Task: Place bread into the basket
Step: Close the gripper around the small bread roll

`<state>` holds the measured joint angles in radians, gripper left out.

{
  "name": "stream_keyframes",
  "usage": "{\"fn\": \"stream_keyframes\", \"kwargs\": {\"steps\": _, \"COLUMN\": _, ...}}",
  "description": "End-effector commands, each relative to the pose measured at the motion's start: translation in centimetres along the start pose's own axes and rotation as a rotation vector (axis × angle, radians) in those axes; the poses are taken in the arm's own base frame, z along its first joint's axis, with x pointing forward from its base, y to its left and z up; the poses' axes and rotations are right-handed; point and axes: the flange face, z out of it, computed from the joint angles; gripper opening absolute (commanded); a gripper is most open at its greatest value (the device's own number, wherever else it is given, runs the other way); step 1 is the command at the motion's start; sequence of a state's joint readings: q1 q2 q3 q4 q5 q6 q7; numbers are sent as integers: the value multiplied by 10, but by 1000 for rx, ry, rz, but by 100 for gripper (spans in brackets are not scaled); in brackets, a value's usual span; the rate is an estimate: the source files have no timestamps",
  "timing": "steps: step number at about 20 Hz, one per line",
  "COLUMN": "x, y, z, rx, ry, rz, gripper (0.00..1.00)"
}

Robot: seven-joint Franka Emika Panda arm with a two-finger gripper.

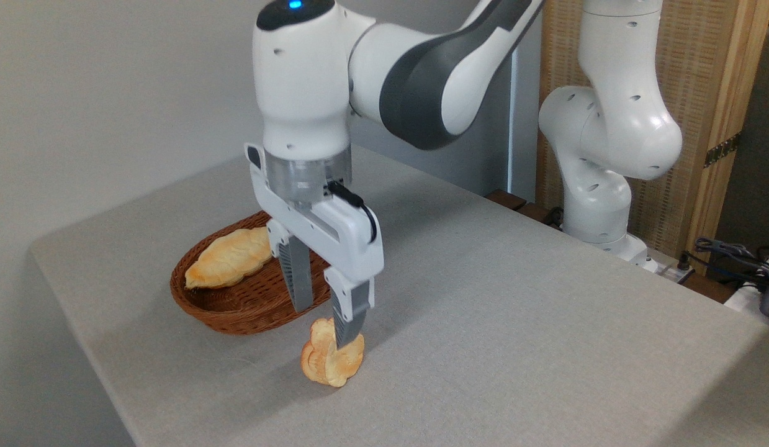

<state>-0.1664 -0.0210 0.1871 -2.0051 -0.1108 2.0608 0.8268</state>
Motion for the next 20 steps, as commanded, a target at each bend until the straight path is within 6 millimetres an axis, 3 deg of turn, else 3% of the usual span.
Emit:
{"fn": "stream_keyframes", "kwargs": {"steps": 1, "x": -9, "y": -7, "z": 13, "rx": 2, "ry": -20, "rz": 7, "gripper": 100}}
{"fn": "stream_keyframes", "kwargs": {"steps": 7, "x": -7, "y": -10, "z": 40, "rx": -24, "ry": -59, "rz": 4, "gripper": 100}}
{"fn": "stream_keyframes", "kwargs": {"steps": 11, "x": -4, "y": -8, "z": 46, "rx": -30, "ry": -65, "rz": 8, "gripper": 99}}
{"fn": "stream_keyframes", "kwargs": {"steps": 12, "x": -3, "y": -9, "z": 45, "rx": -27, "ry": -63, "rz": 10, "gripper": 86}}
{"fn": "stream_keyframes", "kwargs": {"steps": 14, "x": -3, "y": -9, "z": 44, "rx": -23, "ry": -59, "rz": 11, "gripper": 45}}
{"fn": "stream_keyframes", "kwargs": {"steps": 15, "x": -3, "y": -9, "z": 44, "rx": -24, "ry": -60, "rz": 11, "gripper": 35}}
{"fn": "stream_keyframes", "kwargs": {"steps": 20, "x": -4, "y": -10, "z": 44, "rx": -24, "ry": -58, "rz": 25, "gripper": 36}}
